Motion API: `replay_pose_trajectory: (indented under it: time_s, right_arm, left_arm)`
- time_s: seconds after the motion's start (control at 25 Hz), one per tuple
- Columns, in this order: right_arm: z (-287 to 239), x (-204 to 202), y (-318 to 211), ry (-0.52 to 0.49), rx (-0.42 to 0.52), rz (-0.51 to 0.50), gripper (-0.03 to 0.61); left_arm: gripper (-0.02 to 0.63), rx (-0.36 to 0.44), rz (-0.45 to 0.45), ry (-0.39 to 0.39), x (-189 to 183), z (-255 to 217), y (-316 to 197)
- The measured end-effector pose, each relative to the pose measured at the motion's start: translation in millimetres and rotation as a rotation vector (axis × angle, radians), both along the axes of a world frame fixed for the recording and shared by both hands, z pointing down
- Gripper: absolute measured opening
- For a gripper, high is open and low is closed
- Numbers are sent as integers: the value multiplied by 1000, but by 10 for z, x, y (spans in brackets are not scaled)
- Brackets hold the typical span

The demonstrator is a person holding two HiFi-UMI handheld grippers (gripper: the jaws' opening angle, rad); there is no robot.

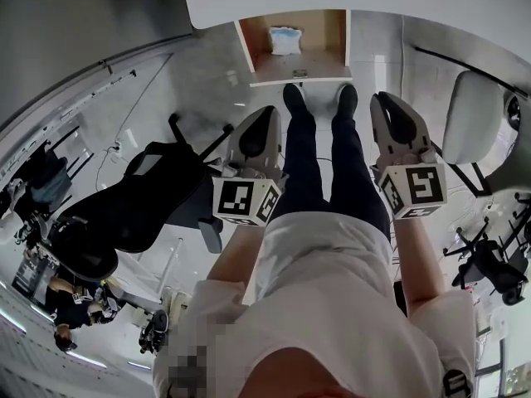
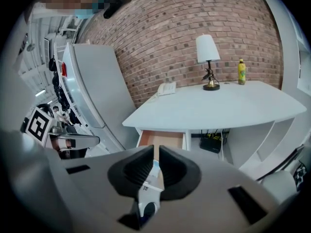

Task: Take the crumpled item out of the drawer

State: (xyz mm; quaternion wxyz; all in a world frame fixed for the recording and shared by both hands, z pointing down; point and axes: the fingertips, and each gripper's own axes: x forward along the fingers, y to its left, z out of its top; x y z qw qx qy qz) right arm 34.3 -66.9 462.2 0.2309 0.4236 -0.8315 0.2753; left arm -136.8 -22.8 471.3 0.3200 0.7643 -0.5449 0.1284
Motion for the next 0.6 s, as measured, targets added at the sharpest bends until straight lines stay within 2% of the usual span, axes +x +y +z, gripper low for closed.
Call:
replay_pose_trajectory:
  time_s: [0.6]
  right_arm:
    - [746, 38, 232, -6, -96, 28, 9]
  left_arm:
    - [9, -84, -11, -30, -16, 721, 100]
